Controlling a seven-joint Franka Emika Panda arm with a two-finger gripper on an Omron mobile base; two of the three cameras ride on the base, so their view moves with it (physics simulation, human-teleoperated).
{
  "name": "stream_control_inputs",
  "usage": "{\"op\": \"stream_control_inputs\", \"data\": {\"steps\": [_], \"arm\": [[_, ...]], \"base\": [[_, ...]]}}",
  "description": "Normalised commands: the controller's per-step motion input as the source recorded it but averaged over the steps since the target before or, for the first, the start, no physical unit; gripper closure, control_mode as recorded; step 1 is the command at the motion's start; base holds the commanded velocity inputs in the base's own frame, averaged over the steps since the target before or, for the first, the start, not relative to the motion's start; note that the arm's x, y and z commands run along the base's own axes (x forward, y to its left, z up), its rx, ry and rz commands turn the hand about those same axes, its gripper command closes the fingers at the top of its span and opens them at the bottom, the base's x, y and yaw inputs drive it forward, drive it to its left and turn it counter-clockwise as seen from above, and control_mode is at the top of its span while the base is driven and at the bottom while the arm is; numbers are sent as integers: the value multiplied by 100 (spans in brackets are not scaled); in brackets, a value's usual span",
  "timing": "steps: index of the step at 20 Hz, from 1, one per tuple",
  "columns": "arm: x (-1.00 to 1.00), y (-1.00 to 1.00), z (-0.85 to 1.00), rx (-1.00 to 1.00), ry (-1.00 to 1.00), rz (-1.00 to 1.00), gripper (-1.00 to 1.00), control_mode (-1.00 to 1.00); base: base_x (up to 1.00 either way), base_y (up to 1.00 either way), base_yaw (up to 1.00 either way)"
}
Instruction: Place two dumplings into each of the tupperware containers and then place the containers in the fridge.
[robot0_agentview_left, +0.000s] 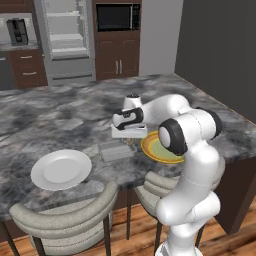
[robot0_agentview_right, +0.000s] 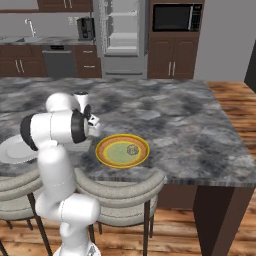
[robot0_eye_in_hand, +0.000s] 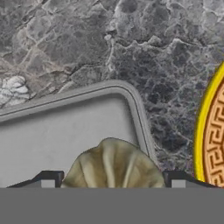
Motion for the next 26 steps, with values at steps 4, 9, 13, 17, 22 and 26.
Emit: {"op": "stream_control_inputs", "data": {"steps": [4,9,13,17,22,26], "arm": [[30,29,-51,0,14,0,100,-100],[44,5,-50,0,8,0,100,-100],[-8,16,-8,0,2,0,100,-100],[-46,18,17,-1,0,0,100,-100],[-28,11,2,0,0,-2,100,-100],[-26,11,-30,-3,-11,0,100,-100]], "base": [[0,0,0],[0,0,0],[0,0,0],[0,0,0],[0,0,0],[0,0,0]]}}
